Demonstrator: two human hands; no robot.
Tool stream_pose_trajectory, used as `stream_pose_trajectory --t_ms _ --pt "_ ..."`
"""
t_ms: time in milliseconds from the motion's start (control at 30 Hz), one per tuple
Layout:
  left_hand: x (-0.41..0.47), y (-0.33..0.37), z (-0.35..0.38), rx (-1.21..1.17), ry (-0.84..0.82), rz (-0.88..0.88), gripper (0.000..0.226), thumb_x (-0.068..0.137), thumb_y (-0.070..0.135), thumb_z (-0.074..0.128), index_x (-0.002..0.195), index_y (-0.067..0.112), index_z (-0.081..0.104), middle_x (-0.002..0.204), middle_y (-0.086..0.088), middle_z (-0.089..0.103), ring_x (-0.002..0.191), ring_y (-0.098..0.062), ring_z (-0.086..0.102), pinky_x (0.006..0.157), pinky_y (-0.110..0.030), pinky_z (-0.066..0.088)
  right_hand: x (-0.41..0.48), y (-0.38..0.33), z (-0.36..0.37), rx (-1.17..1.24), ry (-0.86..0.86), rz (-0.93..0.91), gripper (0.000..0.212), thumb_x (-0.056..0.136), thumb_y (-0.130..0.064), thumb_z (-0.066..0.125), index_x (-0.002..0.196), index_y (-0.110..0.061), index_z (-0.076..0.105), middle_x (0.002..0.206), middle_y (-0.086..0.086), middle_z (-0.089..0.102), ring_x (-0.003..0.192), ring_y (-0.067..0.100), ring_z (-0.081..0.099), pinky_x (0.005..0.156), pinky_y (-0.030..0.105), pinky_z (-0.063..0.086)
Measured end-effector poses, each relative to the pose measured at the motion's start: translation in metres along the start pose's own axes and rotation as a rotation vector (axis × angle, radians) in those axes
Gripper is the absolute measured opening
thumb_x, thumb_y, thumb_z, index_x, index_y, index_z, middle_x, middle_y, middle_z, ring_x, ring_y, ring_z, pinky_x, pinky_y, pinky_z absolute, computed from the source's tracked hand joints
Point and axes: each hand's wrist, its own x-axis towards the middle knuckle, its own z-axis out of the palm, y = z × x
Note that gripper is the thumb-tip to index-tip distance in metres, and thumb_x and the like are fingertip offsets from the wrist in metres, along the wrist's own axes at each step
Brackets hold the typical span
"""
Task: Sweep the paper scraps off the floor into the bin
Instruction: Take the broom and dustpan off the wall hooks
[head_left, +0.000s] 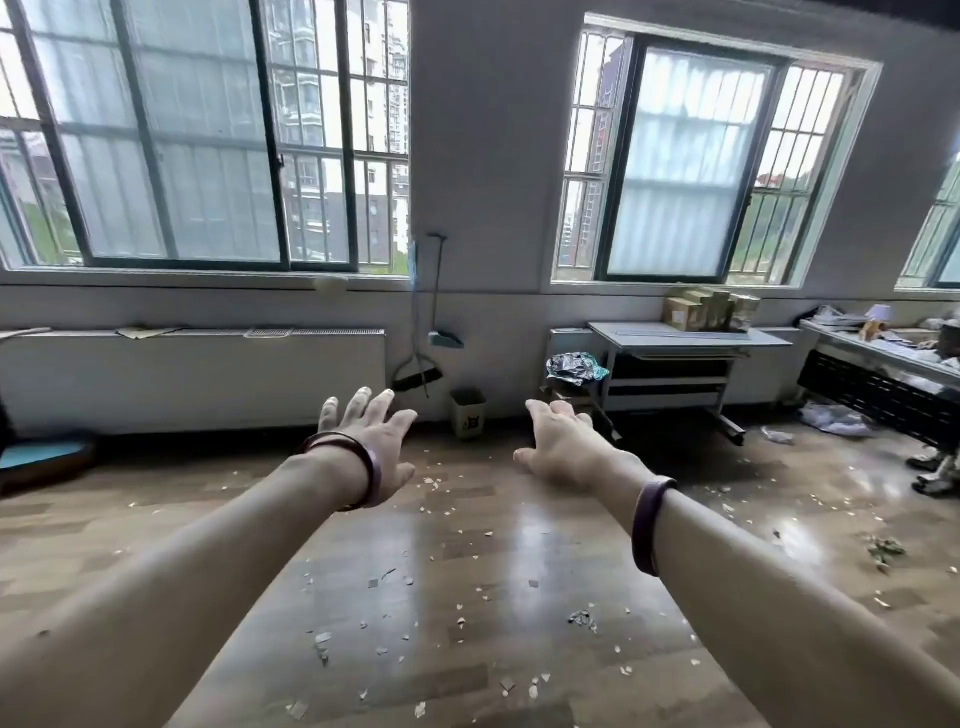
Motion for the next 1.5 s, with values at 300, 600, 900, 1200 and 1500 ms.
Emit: stream_pose_trajectory --t_ms 300,600,900,1200,1500 --pt "0.144 -0.07 0.01 -0.049 -0.016 -0.001 0.068 0.093 0.048 0.045 0.15 0.032 0.011 0.16 -0.001 -0.008 0.147 -0.022 -0.012 0.119 -0.047 -0.003 0.143 -0.032 0.01 -0.025 0.006 0.085 0.064 0.093 -0.035 0.055 0.146 -0.016 0.023 0.146 0.013 0.027 0.131 0.037 0.03 0.105 0.045 0.034" --pt "0.275 -0.102 0.013 -0.128 -0.031 0.022 0.065 0.093 0.049 0.043 0.149 0.032 0.013 0.16 0.0 -0.007 0.147 -0.022 -0.012 0.119 -0.047 -0.003 0.274 -0.053 0.009 -0.063 0.023 0.081 0.059 0.093 -0.031 0.053 0.143 -0.016 0.026 0.146 0.013 0.025 0.132 0.037 0.027 0.107 0.047 0.034" --pt "0.416 -0.105 0.026 -0.13 -0.01 0.022 0.062 0.095 0.049 0.039 0.149 0.032 0.014 0.16 0.001 -0.003 0.147 -0.02 -0.01 0.119 -0.046 -0.004 0.42 -0.03 0.025 -0.053 0.012 0.05 0.063 0.093 -0.036 0.054 0.146 -0.018 0.023 0.145 0.011 0.027 0.133 0.036 0.026 0.108 0.048 0.033" --pt "0.596 -0.098 0.026 -0.11 -0.01 -0.07 0.062 0.095 0.049 0.039 0.149 0.032 0.014 0.16 0.002 -0.005 0.147 -0.021 -0.012 0.119 -0.046 -0.006 0.608 0.014 0.011 -0.02 -0.019 0.003 0.068 0.093 -0.037 0.054 0.148 -0.017 0.019 0.146 0.011 0.027 0.133 0.037 0.026 0.109 0.047 0.03" --pt "0.73 -0.099 0.027 -0.133 -0.003 -0.073 0.062 0.095 0.049 0.04 0.149 0.033 0.014 0.16 0.002 -0.004 0.147 -0.021 -0.011 0.118 -0.046 -0.005 0.747 0.028 0.008 0.018 -0.032 -0.018 0.067 0.094 -0.038 0.052 0.148 -0.02 0.018 0.148 0.009 0.025 0.134 0.034 0.026 0.105 0.047 0.032"
